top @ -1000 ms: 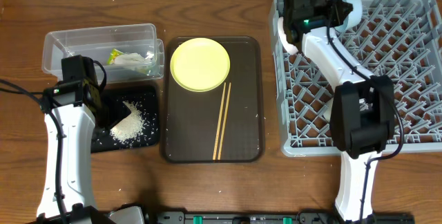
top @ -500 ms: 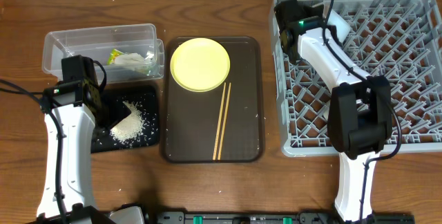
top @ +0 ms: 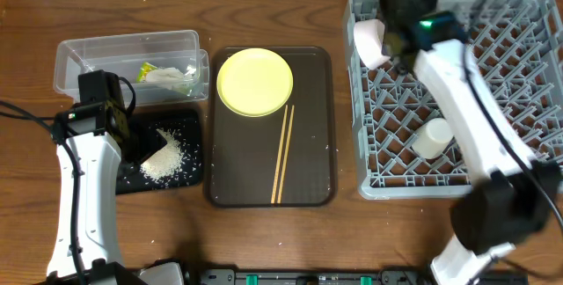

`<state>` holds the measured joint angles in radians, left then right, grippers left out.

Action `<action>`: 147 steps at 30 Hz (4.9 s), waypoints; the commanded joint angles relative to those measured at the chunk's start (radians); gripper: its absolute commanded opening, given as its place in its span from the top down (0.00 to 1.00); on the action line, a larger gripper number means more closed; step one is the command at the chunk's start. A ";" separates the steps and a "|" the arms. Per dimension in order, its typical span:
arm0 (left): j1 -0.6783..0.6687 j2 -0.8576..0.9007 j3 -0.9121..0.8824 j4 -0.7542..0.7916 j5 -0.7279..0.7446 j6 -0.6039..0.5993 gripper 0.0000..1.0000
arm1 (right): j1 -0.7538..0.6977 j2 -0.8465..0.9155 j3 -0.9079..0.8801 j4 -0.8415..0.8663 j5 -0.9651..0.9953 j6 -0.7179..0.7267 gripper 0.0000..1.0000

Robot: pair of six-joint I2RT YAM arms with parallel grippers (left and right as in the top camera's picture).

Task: Sort waste into correct bins and load items into the dishwasher rack
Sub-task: 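Move the right gripper to the dark tray and grasp one chopstick, then carry the chopstick with the right gripper and drop it into the rack, then return the right gripper to the tray and grasp the second chopstick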

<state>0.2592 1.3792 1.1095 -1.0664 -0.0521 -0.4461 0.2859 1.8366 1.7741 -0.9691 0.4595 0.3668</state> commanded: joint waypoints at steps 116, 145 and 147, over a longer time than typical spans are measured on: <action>0.004 -0.007 0.007 -0.006 -0.005 -0.005 0.12 | 0.042 -0.007 -0.358 -0.121 -0.460 -0.163 0.90; 0.004 -0.007 0.007 -0.006 -0.004 -0.005 0.12 | 0.449 0.089 -0.172 0.043 -0.538 0.143 0.41; 0.004 -0.007 0.007 -0.006 -0.005 -0.005 0.12 | 0.482 0.136 -0.172 0.043 -0.537 0.192 0.41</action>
<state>0.2592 1.3792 1.1095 -1.0695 -0.0517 -0.4480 0.7273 1.9144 1.6001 -0.9253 -0.0765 0.4320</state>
